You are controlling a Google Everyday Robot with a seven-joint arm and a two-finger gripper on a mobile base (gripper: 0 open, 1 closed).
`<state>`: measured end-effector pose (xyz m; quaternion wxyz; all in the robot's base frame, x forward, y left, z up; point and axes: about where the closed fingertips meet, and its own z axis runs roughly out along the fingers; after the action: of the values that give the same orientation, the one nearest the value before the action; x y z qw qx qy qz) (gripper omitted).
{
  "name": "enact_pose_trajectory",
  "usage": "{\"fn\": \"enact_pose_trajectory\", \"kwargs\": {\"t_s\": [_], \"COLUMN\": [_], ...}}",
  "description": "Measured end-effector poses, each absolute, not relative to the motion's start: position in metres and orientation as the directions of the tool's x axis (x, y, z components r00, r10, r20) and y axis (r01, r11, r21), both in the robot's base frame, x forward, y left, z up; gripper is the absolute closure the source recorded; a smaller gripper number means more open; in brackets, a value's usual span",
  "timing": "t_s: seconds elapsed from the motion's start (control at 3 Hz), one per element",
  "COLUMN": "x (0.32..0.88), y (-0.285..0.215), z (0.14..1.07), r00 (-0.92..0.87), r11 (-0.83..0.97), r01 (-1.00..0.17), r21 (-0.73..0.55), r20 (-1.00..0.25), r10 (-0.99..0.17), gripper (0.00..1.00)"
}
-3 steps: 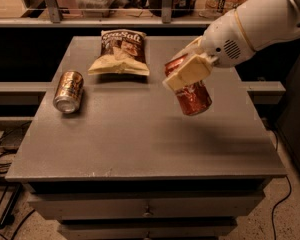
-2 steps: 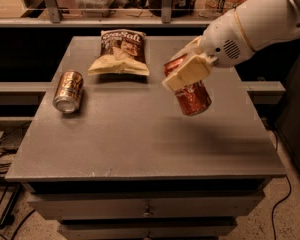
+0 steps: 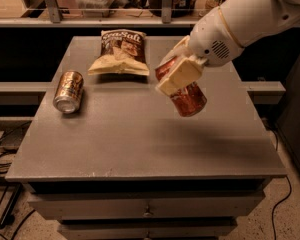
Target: Place coke can upright
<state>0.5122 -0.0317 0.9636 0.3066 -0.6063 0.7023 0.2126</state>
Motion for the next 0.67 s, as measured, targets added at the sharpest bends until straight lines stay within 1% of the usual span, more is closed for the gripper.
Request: {"fn": "enact_pose_trajectory", "kwargs": {"t_s": [0.33,0.67], "x": [0.5058,0.4976], "y": [-0.0227,-0.02], "z": [0.9638,0.9648], "r00": [0.067,0.236], "r11": [0.069,-0.035], "r01": [-0.983,-0.955], "r21": [-0.172,-0.295], "r20": [-0.676,-0.685], "r10": [-0.734,-0.689], "gripper": [1.0,1.0]}}
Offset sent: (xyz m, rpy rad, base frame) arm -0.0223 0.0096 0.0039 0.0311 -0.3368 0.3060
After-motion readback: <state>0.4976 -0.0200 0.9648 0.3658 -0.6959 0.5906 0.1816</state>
